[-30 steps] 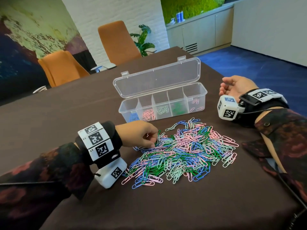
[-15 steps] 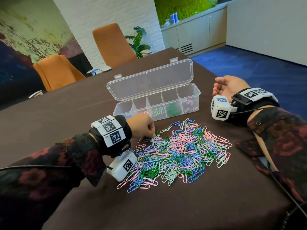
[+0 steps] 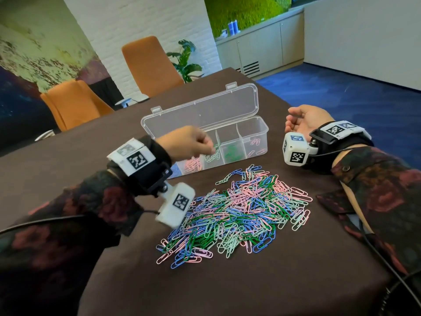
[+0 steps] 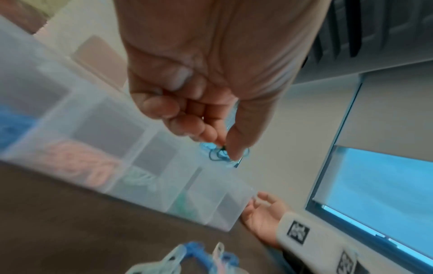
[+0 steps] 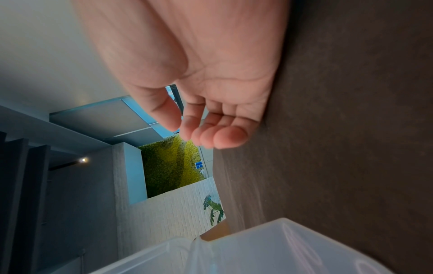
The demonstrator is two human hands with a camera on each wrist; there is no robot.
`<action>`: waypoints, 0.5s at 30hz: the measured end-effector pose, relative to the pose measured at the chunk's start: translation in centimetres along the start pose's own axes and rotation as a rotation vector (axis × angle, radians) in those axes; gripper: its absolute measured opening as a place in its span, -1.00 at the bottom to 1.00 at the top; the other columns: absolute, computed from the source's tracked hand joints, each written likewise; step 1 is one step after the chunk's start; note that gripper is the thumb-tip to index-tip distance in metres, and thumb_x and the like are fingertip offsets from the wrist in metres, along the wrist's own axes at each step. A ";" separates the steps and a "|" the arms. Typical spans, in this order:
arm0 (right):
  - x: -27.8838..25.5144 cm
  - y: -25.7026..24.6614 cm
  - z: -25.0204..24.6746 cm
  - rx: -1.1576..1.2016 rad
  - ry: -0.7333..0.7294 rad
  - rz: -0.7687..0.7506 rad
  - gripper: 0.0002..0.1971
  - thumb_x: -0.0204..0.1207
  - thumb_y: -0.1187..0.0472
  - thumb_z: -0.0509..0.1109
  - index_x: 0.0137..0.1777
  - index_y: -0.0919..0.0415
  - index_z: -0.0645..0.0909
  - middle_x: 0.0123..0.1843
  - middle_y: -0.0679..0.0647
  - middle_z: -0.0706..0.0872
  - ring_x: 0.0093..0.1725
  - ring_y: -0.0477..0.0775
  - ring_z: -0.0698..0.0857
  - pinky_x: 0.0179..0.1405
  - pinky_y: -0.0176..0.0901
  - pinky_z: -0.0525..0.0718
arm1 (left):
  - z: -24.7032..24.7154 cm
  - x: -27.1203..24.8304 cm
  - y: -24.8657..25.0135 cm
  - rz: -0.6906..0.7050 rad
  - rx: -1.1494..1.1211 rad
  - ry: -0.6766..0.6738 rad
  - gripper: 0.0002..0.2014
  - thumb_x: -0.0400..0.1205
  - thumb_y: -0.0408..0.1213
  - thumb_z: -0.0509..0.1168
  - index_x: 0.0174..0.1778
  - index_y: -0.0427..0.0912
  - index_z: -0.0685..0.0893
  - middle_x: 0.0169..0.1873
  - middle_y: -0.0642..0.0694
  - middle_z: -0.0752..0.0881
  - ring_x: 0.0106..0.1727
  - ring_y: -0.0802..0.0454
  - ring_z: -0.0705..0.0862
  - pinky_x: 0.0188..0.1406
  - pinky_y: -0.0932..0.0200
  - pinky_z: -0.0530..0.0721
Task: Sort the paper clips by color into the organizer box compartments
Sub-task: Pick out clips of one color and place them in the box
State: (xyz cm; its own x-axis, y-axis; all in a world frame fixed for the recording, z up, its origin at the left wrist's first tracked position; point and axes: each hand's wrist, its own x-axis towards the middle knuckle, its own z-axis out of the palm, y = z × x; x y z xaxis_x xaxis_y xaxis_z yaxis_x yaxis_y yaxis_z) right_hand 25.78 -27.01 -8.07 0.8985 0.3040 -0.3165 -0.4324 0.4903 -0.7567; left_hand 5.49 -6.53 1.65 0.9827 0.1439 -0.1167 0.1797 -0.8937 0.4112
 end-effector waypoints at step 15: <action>-0.4 -0.1 0.1 -0.009 0.005 0.010 -0.89 0.57 0.29 0.24 -0.16 0.24 0.56 -0.27 0.08 0.53 -0.39 -0.02 0.50 -0.47 -0.24 0.55 | 1.4 -1.4 0.6 0.236 0.285 -0.017 -0.94 0.59 -0.30 0.37 -0.13 -0.04 0.64 -0.35 0.18 0.60 -0.40 0.35 0.54 -0.38 0.49 0.41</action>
State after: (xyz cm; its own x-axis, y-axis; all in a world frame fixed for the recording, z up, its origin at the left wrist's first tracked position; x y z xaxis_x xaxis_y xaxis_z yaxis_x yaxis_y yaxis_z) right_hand 25.51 -27.09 -7.82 0.8944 0.3049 -0.3272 -0.4410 0.4796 -0.7587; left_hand 4.14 -7.86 0.78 0.9943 -0.0849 -0.0648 -0.0736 -0.9843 0.1606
